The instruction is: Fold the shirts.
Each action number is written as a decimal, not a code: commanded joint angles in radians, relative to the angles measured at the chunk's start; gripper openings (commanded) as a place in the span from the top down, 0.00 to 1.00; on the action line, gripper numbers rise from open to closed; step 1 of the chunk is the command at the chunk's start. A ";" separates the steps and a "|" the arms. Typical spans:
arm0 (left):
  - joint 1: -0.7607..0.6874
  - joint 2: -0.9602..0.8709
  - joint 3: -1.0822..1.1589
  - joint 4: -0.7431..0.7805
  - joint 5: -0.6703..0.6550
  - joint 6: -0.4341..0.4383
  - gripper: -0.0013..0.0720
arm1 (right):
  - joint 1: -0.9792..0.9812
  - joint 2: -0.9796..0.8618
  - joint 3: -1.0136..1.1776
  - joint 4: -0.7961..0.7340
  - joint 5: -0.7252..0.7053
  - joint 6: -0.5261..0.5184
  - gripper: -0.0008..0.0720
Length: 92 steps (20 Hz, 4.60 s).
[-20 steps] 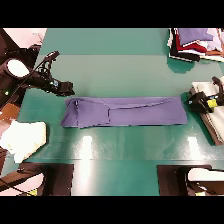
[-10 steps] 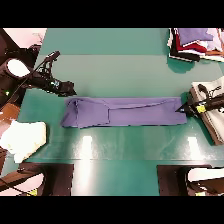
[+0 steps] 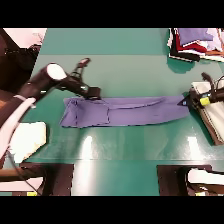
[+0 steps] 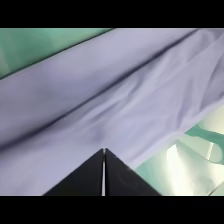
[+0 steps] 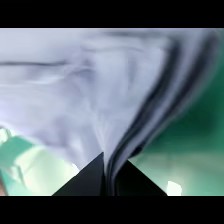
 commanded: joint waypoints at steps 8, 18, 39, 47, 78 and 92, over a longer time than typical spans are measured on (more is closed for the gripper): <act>-0.215 -0.383 0.300 -0.012 0.052 -0.068 0.95 | 0.311 0.125 0.388 0.162 0.083 0.179 0.97; -0.214 -0.395 0.301 -0.010 0.043 -0.066 0.95 | 0.501 0.122 0.538 0.153 0.026 0.184 0.97; 0.396 0.287 0.300 0.404 -0.182 -0.055 0.95 | 1.241 -0.275 0.541 0.163 -0.723 0.038 0.31; 0.412 0.290 0.300 0.371 -0.290 -0.029 0.95 | 1.014 -0.085 0.432 -0.134 -0.192 0.123 0.35; 0.384 0.286 0.292 0.158 -0.288 0.033 0.95 | 0.668 -0.244 0.283 0.308 -0.255 0.073 0.97; 0.090 0.283 0.290 0.158 -0.054 0.030 0.95 | -0.126 0.093 0.284 0.021 -0.357 0.132 0.97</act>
